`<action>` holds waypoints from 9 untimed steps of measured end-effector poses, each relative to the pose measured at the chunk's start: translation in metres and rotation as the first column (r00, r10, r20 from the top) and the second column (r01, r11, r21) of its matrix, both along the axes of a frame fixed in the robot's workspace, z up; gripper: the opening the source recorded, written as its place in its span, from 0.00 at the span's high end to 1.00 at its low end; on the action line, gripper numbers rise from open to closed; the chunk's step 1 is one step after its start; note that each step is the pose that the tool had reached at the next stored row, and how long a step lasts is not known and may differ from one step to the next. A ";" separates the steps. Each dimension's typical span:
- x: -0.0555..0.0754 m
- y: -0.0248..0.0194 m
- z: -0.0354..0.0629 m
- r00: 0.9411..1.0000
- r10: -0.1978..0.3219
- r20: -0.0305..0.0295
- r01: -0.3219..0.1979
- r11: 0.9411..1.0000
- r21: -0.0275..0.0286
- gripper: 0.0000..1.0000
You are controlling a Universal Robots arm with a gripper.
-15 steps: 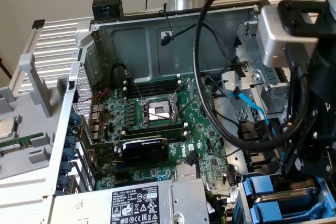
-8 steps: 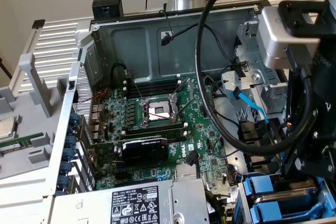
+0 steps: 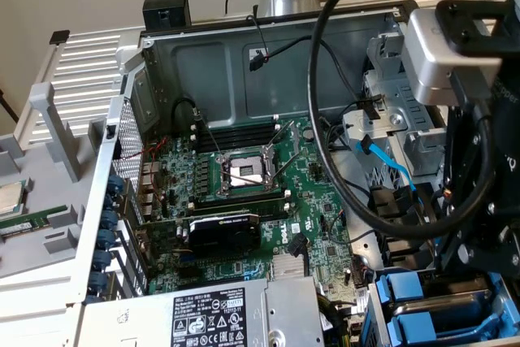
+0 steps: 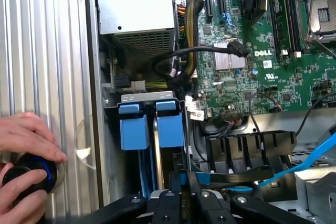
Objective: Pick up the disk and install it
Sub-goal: 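Insert the second disk wire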
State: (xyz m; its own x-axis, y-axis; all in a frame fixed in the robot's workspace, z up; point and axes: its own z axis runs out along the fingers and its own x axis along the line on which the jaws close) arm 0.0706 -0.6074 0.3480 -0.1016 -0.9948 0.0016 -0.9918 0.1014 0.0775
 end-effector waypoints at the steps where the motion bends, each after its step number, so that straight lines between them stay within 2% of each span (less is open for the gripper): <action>1: 0.001 0.0000 0.0001 1.000 0.002 -0.003 -0.002 1.000 0.000 0.84; 5: 0.002 0.0000 -0.0001 1.000 0.007 -0.008 -0.007 1.000 0.000 0.84; 9: 0.002 -0.0001 -0.0005 1.000 0.012 -0.009 -0.012 1.000 0.001 0.84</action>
State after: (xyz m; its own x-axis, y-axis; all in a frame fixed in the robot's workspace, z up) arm 0.0728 -0.6075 0.3475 -0.0893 -0.9960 0.0018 -0.9923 0.0891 0.0864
